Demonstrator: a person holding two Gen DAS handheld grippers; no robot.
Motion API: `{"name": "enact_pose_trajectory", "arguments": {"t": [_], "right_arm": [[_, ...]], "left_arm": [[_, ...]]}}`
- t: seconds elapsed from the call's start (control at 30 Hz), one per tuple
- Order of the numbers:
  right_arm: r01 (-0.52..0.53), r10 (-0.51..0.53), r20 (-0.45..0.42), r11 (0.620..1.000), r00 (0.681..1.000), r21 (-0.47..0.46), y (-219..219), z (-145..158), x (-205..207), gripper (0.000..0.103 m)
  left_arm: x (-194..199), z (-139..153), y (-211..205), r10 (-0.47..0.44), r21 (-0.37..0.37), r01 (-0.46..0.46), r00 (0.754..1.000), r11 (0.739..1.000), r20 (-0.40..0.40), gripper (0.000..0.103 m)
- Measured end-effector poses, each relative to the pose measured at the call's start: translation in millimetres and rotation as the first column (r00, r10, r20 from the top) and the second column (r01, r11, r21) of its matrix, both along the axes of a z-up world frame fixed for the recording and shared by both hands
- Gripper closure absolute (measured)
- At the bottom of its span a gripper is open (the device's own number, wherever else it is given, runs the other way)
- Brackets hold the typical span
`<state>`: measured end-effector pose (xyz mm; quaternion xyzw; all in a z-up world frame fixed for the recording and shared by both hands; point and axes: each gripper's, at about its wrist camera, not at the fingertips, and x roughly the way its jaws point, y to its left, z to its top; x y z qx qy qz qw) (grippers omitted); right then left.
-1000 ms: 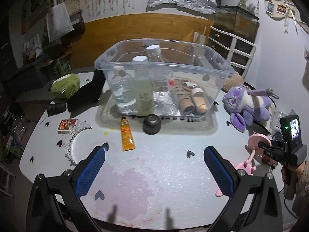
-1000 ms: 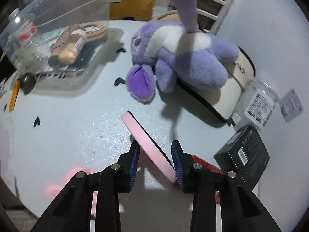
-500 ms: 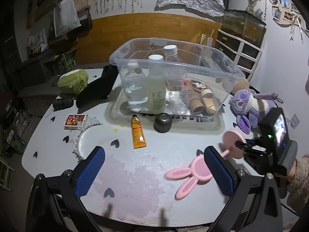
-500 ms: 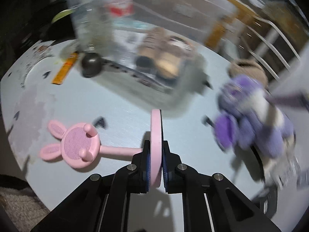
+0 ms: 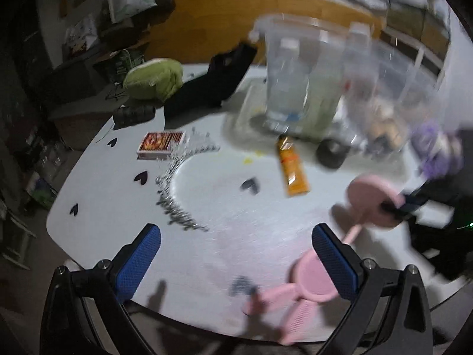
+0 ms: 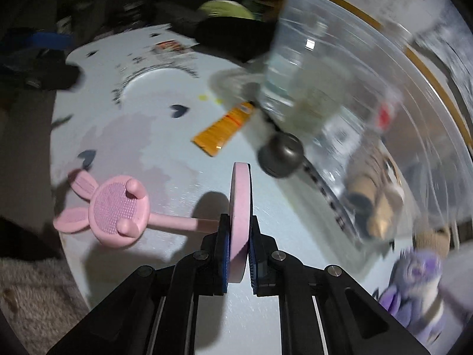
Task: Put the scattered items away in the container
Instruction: 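Lift the pink bunny mirror with the right tool toward the left tool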
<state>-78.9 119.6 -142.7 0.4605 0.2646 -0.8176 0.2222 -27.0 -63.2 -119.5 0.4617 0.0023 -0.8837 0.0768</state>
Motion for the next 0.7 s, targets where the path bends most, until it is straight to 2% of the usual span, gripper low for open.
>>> {"name": "enact_pose_trajectory", "arguments": {"t": [0.1, 0.23, 0.27, 0.3, 0.37, 0.5, 0.53, 0.57, 0.6, 0.67, 0.7], "right_arm": [[-0.028, 0.028, 0.013, 0.999, 1.0, 0.017, -12, 0, 0, 0.091], [-0.066, 0.065, 0.032, 0.997, 0.997, 0.04, -27, -1, 0, 0.09], [-0.02, 0.019, 0.02, 0.999, 1.0, 0.026, -23, 4, 2, 0.081], [0.032, -0.032, 0.007, 0.999, 0.999, 0.01, -18, 10, 4, 0.055], [0.135, -0.135, -0.016, 0.991, 0.991, -0.025, -8, 21, 8, 0.025], [0.332, -0.338, -0.052, 0.938, 0.94, -0.099, 13, 44, 15, 0.026], [0.403, -0.408, -0.017, 0.907, 0.913, -0.125, 24, 42, 18, 0.029], [0.456, -0.457, 0.029, 0.877, 0.889, -0.149, 33, 39, 21, 0.043], [0.538, -0.525, 0.114, 0.825, 0.843, -0.174, 46, 31, 24, 0.053], [0.646, -0.602, 0.242, 0.738, 0.761, -0.195, 62, 13, 31, 0.066], [0.696, -0.629, 0.309, 0.689, 0.713, -0.203, 69, 2, 35, 0.069]], "left_arm": [[-6, -31, 1, -0.062, -0.068, 0.066, 0.996, 0.996, 0.061, 0.0], [-8, -60, 3, -0.138, -0.112, 0.15, 0.985, 0.982, 0.108, 0.0], [-8, -65, 5, -0.154, -0.12, 0.168, 0.981, 0.979, 0.116, 0.0], [-9, -68, 5, -0.168, -0.124, 0.182, 0.979, 0.975, 0.12, 0.0], [-10, -71, 7, -0.193, -0.131, 0.208, 0.974, 0.969, 0.121, 0.0], [-12, -75, 9, -0.239, -0.143, 0.254, 0.964, 0.956, 0.115, 0.0], [-14, -76, 9, -0.246, -0.149, 0.261, 0.963, 0.954, 0.113, 0.0], [-15, -77, 8, -0.254, -0.158, 0.27, 0.961, 0.95, 0.112, 0.0], [-15, -78, 7, -0.258, -0.162, 0.274, 0.96, 0.948, 0.111, 0.0], [-18, -81, 4, -0.269, -0.166, 0.286, 0.956, 0.944, 0.116, 0.0], [-18, -82, 3, -0.279, -0.163, 0.297, 0.952, 0.941, 0.124, 0.0]]}}
